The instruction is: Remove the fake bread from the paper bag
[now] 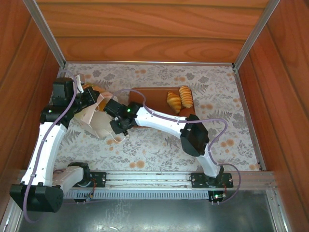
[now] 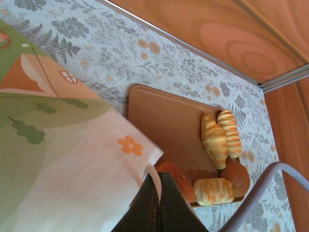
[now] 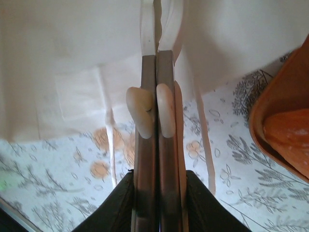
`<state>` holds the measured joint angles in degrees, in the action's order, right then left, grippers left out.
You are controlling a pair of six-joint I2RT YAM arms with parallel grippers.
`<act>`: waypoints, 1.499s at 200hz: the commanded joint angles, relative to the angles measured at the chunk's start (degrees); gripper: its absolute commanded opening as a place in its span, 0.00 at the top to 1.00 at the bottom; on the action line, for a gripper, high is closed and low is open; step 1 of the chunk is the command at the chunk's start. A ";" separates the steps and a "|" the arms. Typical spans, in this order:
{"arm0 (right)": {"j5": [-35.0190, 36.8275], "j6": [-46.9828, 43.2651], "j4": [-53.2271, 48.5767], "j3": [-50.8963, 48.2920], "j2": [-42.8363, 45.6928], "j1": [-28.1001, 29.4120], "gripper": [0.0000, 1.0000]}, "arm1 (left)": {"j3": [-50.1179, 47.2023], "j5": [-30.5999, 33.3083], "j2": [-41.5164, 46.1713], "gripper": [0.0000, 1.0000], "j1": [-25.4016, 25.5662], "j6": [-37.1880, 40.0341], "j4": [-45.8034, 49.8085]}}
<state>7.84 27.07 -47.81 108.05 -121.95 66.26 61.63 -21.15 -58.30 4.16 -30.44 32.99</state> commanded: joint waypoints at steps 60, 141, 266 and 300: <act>-1.60 -4.93 4.62 -5.77 9.86 -1.11 0.66 | 0.60 -0.74 -0.85 1.00 0.23 0.19 -1.00; -14.49 9.09 18.08 -4.30 3.64 -5.63 0.57 | 0.86 -1.43 -0.72 1.00 0.21 -0.06 -1.00; -25.03 14.66 23.02 0.69 -4.21 -7.07 0.51 | 0.69 -1.44 -0.57 1.00 0.17 -0.22 -0.99; -26.46 17.22 23.99 1.15 -5.99 -7.25 0.51 | 0.86 -1.57 -0.76 1.00 0.20 -0.36 -0.95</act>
<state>-15.51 41.98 -26.46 107.87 -125.99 59.22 61.63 -21.93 -59.07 4.16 -30.46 32.99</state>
